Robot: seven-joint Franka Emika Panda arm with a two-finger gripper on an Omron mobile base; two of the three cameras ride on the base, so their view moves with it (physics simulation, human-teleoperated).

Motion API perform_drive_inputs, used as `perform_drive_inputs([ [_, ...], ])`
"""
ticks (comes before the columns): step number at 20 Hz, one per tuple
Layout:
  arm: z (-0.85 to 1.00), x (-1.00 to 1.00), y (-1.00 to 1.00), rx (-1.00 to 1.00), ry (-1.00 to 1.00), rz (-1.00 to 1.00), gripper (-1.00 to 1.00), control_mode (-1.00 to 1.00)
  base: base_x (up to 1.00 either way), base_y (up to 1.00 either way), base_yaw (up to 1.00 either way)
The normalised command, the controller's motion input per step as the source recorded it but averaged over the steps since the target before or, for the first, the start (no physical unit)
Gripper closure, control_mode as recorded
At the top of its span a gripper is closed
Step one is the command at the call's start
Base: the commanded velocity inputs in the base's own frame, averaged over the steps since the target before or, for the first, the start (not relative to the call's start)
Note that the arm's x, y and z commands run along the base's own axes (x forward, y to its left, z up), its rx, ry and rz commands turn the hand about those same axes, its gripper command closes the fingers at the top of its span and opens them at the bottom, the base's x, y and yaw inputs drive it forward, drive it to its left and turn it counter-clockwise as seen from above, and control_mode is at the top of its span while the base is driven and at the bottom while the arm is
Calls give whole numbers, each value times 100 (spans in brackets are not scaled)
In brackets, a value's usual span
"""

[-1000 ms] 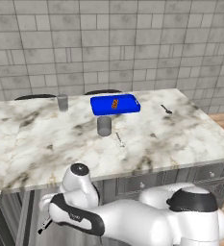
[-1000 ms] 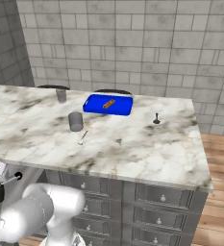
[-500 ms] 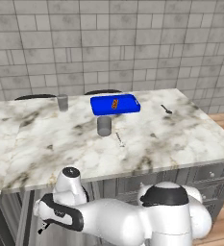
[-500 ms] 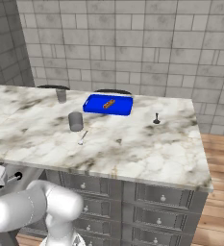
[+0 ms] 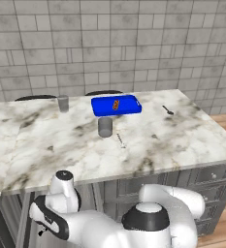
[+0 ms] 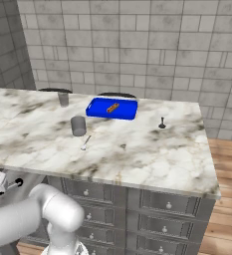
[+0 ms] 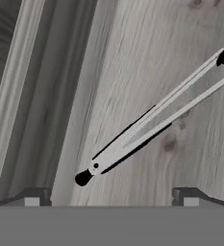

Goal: Take the tongs from the drawer on the left and place them on the dining counter next to the tray containing the hot dog.

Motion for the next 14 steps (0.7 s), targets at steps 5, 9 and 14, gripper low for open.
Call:
perform_drive_inputs([
  [5,-24,16,18,-2,0,0,-100,-100,0,0,0],
  [9,-31,13,22,0,0,0,-100,-100,0,0,0],
  [14,-33,10,19,0,0,0,-100,-100,0,0,0],
])
